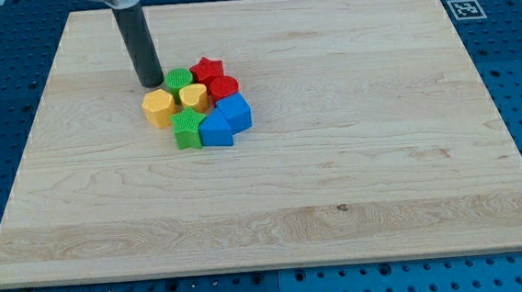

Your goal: Push the yellow heart and green circle into blue blocks

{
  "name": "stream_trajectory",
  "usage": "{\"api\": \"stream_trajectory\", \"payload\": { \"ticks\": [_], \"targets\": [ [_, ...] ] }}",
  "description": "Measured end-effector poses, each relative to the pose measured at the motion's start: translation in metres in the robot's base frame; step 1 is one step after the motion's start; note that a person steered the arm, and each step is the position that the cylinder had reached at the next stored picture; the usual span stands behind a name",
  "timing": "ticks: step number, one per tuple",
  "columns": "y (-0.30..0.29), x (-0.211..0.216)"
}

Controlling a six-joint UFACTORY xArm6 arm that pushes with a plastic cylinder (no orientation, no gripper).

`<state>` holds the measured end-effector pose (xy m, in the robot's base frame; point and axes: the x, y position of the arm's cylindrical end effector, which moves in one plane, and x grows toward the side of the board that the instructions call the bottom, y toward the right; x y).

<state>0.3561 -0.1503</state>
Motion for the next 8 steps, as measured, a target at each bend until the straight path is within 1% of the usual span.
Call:
{"api": "stream_trajectory", "payload": {
  "ticks": [1, 2, 4, 6, 8],
  "targets": [
    [0.005, -0.013],
    [-0.016, -0.013],
    [-0.012, -0.013],
    [0.013, 0.005],
    [0.063, 0.011]
  ]
}}
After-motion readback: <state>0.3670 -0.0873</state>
